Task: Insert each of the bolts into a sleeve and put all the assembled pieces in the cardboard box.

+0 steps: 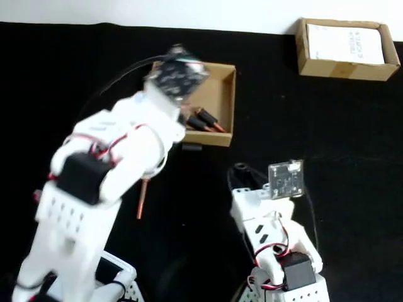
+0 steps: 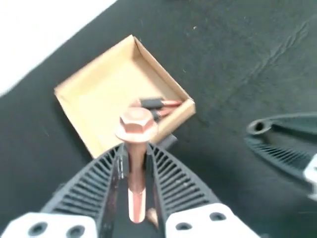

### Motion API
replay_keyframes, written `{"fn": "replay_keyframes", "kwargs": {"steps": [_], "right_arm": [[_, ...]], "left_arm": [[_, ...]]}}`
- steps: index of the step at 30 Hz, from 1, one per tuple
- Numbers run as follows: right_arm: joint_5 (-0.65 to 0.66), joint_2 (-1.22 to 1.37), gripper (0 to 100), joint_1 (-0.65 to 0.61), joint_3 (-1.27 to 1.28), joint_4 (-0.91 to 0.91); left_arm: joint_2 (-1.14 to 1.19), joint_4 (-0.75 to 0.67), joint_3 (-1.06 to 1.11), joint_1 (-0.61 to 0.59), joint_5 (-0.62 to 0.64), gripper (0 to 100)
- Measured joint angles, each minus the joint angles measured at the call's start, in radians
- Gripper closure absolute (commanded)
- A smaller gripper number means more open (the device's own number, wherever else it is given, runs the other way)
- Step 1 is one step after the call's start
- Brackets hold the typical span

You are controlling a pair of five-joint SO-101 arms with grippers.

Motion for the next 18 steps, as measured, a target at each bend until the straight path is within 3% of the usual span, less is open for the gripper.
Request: {"fn": "replay_keyframes", "kwargs": {"steps": [3, 9, 14, 18], "right_arm": [[0.000, 0.000, 99.1, -0.028, 0.008, 0.000], [0.000, 0.000, 99.1, -0.043, 0.052, -0.063], [0.000, 0.000, 99.1, -0.043, 0.109, -0.219], [0.000, 0.000, 99.1, -0.043, 0.155, -0.322]], "left_arm": [[-0.114, -0.092, 0.130, -0.008, 0.152, 99], [-0.261, -0.427, 0.451, 0.000, 0.384, 99], [-0.269, -0.707, 0.628, 0.080, 0.466, 99], [-0.261, -0.779, 0.634, 0.152, 0.519, 99]]}}
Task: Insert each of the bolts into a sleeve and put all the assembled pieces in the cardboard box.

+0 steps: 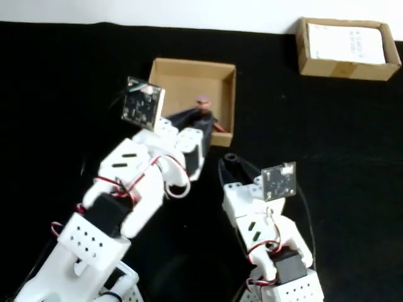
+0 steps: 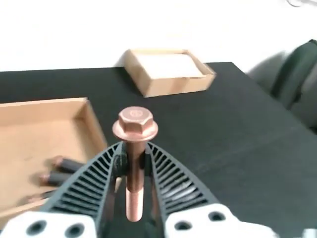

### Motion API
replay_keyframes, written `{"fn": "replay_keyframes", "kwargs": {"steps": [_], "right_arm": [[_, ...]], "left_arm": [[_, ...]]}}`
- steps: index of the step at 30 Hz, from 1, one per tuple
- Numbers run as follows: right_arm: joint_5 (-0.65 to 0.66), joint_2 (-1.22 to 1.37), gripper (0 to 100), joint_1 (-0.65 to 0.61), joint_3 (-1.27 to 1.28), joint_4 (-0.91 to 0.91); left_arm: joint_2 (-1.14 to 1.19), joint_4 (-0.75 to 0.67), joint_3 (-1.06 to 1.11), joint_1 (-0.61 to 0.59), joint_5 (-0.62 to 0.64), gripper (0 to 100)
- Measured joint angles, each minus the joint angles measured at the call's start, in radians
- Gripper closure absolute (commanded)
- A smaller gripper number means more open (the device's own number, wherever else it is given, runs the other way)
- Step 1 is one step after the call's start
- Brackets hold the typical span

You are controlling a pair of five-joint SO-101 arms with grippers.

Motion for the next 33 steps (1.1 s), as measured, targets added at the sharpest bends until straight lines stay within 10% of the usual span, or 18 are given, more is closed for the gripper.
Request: {"fn": "replay_keyframes", "kwargs": {"steps": [33], "right_arm": [[-0.003, 0.002, 99.1, 0.003, 0.035, -0.186]], "left_arm": [[0.361, -0.086, -0.153, 0.098, 0.017, 99]]}}
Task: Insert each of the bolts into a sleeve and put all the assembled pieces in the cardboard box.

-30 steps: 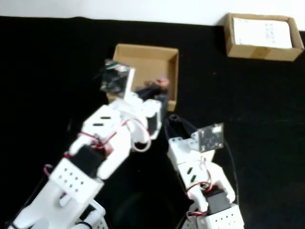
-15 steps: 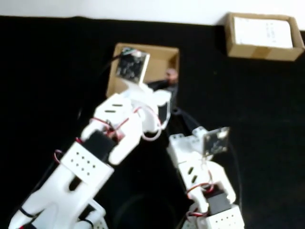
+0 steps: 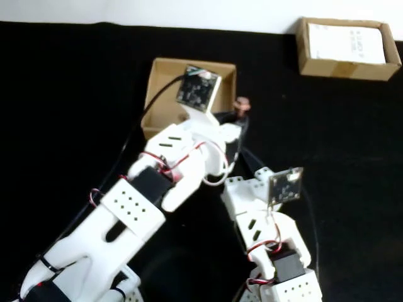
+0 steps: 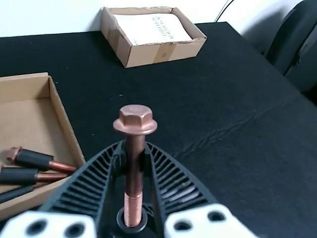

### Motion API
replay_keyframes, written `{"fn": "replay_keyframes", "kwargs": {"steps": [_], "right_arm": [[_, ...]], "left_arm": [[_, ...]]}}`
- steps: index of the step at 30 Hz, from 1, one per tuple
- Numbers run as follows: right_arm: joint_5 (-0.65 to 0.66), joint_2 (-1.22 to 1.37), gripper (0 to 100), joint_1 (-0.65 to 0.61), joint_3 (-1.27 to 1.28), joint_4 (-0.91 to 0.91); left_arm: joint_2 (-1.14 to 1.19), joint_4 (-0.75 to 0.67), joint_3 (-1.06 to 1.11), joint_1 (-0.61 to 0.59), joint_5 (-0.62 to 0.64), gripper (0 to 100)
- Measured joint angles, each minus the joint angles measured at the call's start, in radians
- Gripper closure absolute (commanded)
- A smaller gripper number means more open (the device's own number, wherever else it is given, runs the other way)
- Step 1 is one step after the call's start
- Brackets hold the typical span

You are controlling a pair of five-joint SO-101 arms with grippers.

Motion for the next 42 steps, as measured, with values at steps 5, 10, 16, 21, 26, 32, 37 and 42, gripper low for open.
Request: {"fn": "replay_keyframes", "kwargs": {"steps": [5, 10, 16, 21, 26, 32, 37, 42], "right_arm": [[0.000, -0.002, 99.1, 0.014, 0.000, 0.000], [0.000, -0.002, 99.1, 0.052, 0.000, 0.000], [0.000, -0.002, 99.1, 0.057, 0.000, 0.000], [0.000, 0.000, 99.1, 0.057, 0.000, 0.000], [0.000, -0.002, 99.1, 0.063, 0.000, 0.000], [-0.003, 0.002, 99.1, 0.069, 0.000, 0.000], [-0.006, 0.000, 99.2, 0.155, -0.003, 0.000], [-0.006, 0.069, 99.2, 0.247, -0.101, 0.037]], "left_arm": [[-0.002, 0.002, 0.000, 0.003, -0.051, 99], [-0.002, 0.035, 0.000, 0.008, -0.057, 99], [-0.011, 0.095, -0.002, 0.008, -0.057, 99], [-0.034, 0.106, 0.031, 0.029, -0.063, 89], [-0.041, 0.163, 0.072, 0.029, -0.066, 74], [-0.049, 0.301, 0.052, 0.014, -0.063, 74], [-0.063, 0.482, -0.051, -0.028, -0.061, 78], [-0.190, 0.672, -0.141, -0.084, -0.083, 98]]}}
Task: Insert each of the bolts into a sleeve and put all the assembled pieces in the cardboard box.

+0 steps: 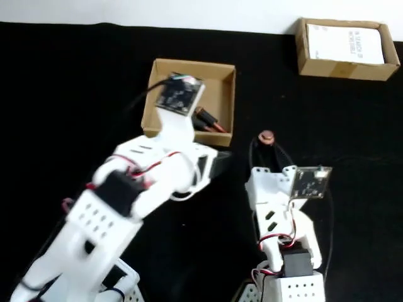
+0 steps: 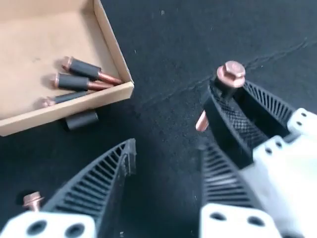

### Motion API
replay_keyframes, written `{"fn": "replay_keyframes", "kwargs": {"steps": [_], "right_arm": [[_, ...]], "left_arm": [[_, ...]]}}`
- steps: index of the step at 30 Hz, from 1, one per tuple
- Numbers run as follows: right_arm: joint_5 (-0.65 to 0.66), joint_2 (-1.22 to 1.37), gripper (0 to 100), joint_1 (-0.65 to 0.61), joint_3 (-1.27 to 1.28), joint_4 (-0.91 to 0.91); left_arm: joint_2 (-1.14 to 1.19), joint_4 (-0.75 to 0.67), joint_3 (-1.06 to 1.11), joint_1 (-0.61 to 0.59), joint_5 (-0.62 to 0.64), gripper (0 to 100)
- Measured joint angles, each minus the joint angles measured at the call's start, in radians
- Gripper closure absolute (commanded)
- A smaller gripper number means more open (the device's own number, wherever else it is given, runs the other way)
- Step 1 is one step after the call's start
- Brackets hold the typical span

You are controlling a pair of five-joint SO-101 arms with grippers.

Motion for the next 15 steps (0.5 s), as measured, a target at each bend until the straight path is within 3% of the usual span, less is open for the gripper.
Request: {"fn": "replay_keyframes", "kwargs": {"steps": [8, 15], "right_arm": [[0.017, 0.486, 99.2, 0.011, -0.417, 0.003], [0.236, 1.020, 99.2, -0.040, -0.818, 0.003]], "left_arm": [[-0.230, 0.026, -0.011, -0.193, -0.087, 99], [-0.450, 0.026, 0.207, -0.499, -0.087, 99]]}}
